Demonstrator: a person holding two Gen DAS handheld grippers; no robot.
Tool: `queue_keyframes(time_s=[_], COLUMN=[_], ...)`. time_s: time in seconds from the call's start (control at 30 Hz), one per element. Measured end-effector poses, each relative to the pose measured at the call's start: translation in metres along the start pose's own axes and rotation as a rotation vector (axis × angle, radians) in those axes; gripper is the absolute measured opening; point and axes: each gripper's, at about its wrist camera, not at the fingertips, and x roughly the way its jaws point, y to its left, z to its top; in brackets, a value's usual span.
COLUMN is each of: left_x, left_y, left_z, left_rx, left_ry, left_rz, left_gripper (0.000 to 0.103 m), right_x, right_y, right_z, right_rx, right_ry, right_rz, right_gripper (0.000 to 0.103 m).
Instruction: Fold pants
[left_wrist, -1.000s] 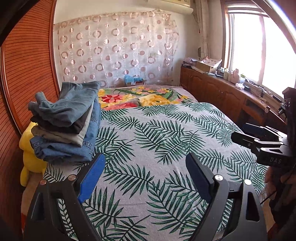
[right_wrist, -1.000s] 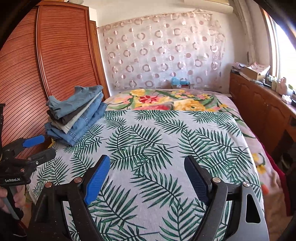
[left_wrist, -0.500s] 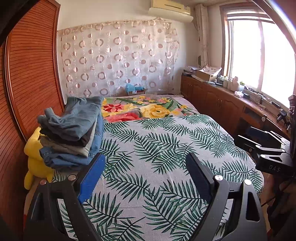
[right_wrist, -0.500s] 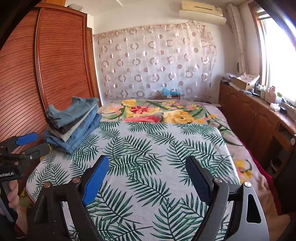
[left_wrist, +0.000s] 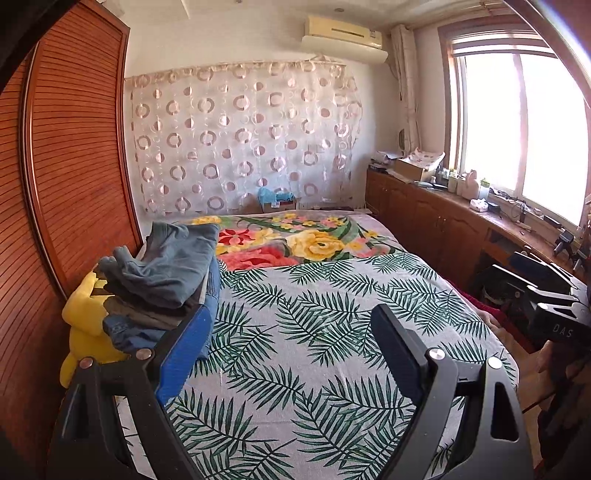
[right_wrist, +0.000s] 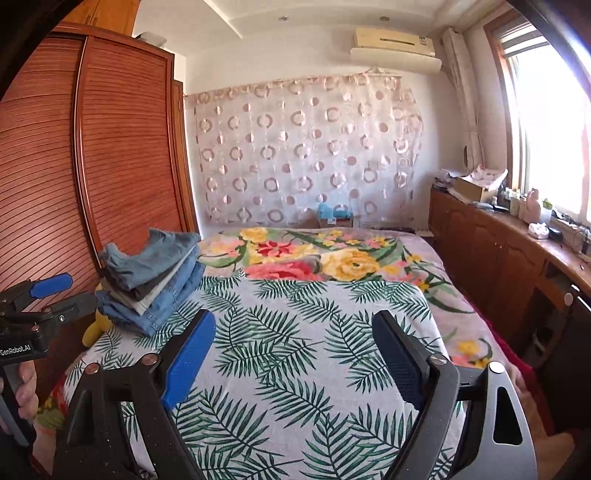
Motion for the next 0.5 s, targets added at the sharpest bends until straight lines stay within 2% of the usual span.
queue_keyframes(time_s=[0.5], left_x=[-0.014], left_y=[0.011], left_z=[0.006], left_rx=[-0.016], left_ry=[-0.034], left_rz=[0.026], left_gripper=[0.089], right_x=[0.003], right_y=[0.005], right_z=[-0.008], right_rx=[-0.019], right_ry=[-0.043], right_rz=[-0.014], right_gripper=[0.097])
